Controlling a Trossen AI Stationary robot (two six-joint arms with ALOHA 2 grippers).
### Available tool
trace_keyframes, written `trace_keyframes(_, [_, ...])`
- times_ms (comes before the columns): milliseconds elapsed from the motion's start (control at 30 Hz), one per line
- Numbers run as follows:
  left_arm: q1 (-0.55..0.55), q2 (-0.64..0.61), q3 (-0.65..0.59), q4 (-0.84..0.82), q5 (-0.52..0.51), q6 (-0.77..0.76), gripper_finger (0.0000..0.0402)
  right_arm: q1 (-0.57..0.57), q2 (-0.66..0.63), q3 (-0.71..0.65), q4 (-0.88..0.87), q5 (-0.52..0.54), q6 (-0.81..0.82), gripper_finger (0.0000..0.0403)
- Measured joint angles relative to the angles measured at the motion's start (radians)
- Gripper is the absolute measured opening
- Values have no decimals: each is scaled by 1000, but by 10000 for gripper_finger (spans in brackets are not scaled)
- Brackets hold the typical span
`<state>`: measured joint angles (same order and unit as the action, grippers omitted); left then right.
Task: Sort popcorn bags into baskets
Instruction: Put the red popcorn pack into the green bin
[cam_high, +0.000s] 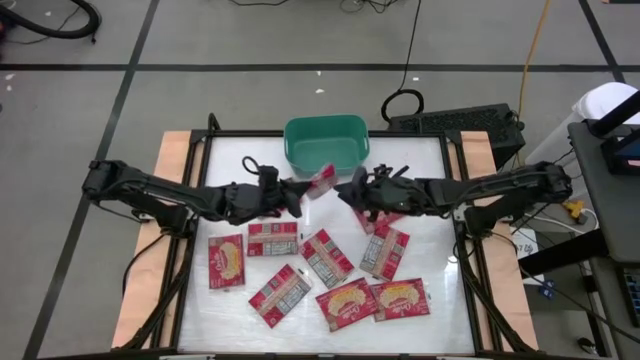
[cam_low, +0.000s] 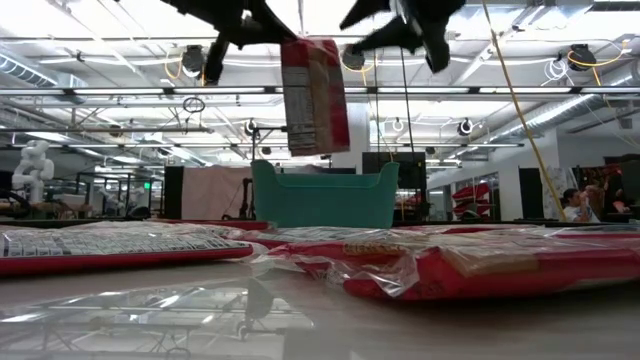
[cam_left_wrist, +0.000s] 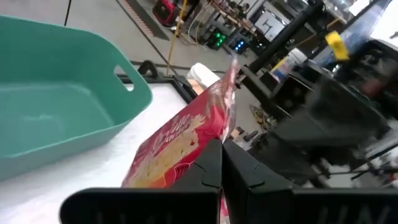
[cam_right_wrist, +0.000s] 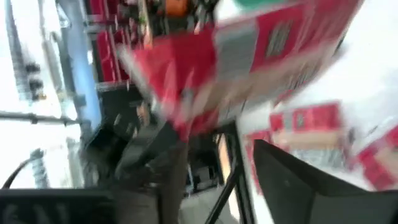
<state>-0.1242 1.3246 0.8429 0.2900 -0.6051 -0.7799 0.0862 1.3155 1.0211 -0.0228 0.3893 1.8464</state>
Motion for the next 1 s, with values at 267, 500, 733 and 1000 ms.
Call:
trace_keyframes(267, [-2, 91, 0, 21, 27, 93, 0, -50, 2, -134, 120, -2, 80, 271])
trace_keyframes(500, [-2, 163, 0, 38, 86, 96, 1, -80, 2, -156, 185, -4, 56, 286])
trace_keyframes(733, [-2, 229, 0, 102, 140, 162, 1, -88, 61, -156, 125, -104, 69, 286])
trace_keyframes(1000, [-2, 266, 0, 132, 222, 234, 1, -88, 143, -156, 124, -197, 55, 266])
